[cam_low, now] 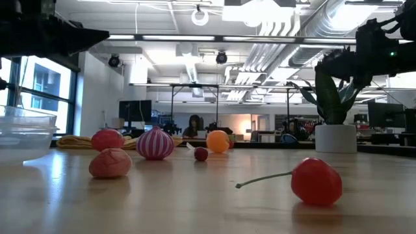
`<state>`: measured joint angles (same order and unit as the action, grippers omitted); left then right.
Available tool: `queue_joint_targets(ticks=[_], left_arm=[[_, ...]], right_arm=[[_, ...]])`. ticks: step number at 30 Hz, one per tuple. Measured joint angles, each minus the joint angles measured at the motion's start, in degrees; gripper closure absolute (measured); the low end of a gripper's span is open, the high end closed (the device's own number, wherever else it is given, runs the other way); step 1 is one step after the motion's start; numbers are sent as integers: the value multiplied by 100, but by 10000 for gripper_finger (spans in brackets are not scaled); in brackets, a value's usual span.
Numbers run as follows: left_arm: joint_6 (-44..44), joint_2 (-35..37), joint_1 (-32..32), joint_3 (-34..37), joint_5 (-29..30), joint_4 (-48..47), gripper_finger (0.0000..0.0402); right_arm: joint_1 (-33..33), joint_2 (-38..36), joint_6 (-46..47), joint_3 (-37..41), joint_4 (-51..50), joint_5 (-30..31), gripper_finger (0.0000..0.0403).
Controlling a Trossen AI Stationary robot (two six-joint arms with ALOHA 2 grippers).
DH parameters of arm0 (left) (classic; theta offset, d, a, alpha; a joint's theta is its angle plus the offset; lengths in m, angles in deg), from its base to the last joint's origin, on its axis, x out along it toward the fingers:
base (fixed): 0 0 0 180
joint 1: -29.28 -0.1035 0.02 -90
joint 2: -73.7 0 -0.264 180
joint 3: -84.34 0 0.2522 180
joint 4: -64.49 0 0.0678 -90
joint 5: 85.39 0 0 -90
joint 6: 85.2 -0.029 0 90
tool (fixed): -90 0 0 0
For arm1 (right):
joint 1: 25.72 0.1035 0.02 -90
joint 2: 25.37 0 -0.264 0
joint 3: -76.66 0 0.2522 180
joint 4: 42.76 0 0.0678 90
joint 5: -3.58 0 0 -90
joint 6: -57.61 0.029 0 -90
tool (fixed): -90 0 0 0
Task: Pick and placing Produce into tupperware
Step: Move the bin to the center of the table
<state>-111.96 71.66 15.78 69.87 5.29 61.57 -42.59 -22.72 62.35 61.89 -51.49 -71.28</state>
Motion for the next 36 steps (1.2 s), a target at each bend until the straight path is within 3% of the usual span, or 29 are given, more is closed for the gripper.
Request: queue_joint_targets(ticks=[3,12,16,23,30,36], left_arm=[[-8,0,0,0,50,-29,401],[-302,0,0,0,191,10,401],[-337,-3,0,0,133,45,401],[-627,-215,3,-491,-1195,236,401],[-619,-1347,2,-1787,-1314,-938,401],[-345,-2914,11,-2981,-1313,-2538,401]], right_arm=[[0,0,-121,1,70,86,402],[0,0,-475,1,172,-604,402],[0,0,-217,0,726,-679,402],[0,2,-25,-225,1386,-1566,402],[0,360,-44,-1230,578,-2194,402],[0,1508,-89,-2305,-982,-2443,402]])
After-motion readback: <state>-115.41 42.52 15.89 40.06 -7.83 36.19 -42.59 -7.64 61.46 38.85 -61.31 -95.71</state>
